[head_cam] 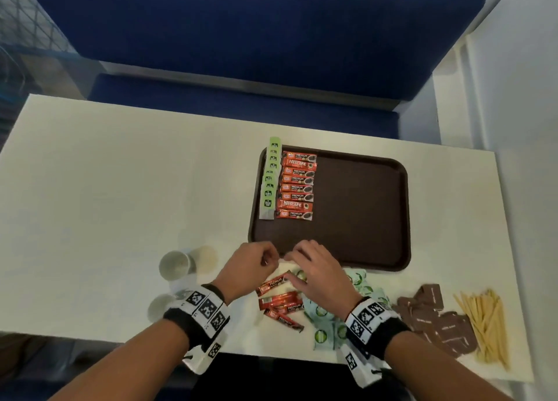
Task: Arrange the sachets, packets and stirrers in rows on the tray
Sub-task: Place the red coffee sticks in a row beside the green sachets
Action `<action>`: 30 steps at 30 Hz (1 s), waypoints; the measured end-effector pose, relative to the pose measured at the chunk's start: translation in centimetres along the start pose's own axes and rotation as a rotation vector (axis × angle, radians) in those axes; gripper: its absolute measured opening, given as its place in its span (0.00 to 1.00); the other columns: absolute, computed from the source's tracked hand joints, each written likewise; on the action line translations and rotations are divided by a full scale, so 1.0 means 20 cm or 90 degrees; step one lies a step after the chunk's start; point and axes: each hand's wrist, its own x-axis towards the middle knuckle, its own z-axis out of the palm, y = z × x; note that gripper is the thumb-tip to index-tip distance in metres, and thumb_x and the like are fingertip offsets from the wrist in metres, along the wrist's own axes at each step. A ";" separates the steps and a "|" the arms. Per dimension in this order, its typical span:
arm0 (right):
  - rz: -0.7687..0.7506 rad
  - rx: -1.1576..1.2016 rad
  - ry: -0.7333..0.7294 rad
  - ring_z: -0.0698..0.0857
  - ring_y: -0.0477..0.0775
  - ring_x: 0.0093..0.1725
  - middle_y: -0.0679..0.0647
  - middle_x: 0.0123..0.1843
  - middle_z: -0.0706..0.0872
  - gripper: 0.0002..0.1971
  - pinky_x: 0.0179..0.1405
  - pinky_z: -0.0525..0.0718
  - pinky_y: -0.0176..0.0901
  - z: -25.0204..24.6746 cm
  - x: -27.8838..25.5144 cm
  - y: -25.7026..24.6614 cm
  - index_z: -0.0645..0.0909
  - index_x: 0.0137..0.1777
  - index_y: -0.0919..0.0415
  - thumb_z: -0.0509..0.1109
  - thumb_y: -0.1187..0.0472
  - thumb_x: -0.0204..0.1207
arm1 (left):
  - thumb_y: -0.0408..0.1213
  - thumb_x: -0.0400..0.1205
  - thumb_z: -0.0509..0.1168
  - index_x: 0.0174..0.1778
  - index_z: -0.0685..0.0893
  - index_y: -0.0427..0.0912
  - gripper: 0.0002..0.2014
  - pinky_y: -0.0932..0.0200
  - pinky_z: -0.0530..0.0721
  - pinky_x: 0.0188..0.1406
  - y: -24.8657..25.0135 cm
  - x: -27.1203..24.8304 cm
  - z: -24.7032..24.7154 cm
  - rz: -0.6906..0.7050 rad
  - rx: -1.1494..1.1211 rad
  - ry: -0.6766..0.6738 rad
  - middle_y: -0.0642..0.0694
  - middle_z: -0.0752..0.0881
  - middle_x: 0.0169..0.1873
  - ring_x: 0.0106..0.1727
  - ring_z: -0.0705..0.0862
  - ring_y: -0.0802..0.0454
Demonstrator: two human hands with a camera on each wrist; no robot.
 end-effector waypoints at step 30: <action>-0.010 -0.248 -0.179 0.79 0.64 0.55 0.64 0.55 0.83 0.16 0.57 0.81 0.56 0.36 -0.19 -0.29 0.78 0.64 0.68 0.54 0.69 0.81 | 0.33 0.91 0.63 0.65 0.80 0.35 0.09 0.44 0.83 0.60 -0.22 -0.12 0.40 -0.026 0.123 -0.014 0.36 0.80 0.60 0.56 0.85 0.35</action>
